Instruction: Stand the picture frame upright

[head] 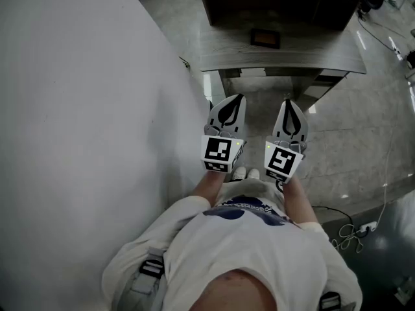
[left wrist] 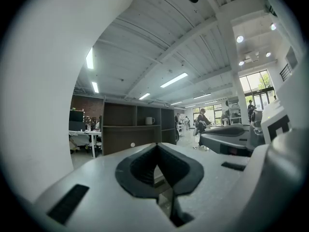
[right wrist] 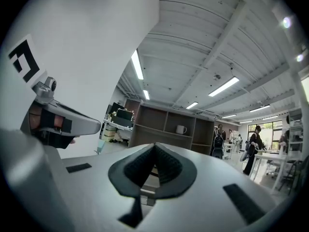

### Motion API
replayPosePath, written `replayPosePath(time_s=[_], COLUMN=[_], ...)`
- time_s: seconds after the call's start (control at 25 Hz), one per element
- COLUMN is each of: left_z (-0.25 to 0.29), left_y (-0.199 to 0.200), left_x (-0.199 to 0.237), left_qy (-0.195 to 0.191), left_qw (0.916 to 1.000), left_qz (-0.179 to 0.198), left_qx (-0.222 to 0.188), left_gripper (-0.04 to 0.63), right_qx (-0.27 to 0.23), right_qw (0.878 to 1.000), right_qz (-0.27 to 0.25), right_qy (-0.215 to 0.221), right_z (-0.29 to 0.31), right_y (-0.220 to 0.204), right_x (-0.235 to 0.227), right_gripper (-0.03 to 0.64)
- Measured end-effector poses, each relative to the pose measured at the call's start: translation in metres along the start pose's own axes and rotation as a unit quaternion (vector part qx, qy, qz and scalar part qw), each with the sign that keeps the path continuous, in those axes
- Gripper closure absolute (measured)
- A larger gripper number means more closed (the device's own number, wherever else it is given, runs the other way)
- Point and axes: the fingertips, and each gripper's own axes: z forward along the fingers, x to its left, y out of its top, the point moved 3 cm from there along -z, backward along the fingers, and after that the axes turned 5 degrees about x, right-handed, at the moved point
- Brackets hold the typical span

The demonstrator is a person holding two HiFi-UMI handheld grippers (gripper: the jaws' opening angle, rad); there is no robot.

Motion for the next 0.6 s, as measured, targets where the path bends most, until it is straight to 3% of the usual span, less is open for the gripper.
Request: replayPosePath(time_s=[0.36,0.6], left_z=[0.010,0.023], left_y=[-0.012,-0.008], left_x=[-0.016,-0.019], left_qy=[-0.001,-0.001], left_qw=[0.9997,0.9994], left_qz=[-0.001,0.000], left_qx=[0.025,0.034], left_gripper=[0.592,0.592], right_qx=[0.024,0.009], right_qw=[1.000,1.000], right_qz=[-0.008,0.009], right_qy=[0.006,-0.001], right_z=[0.005,0.010], right_y=[-0.013,-0.007], right_x=[-0.015,-0.036], right_gripper=[0.620,0.620])
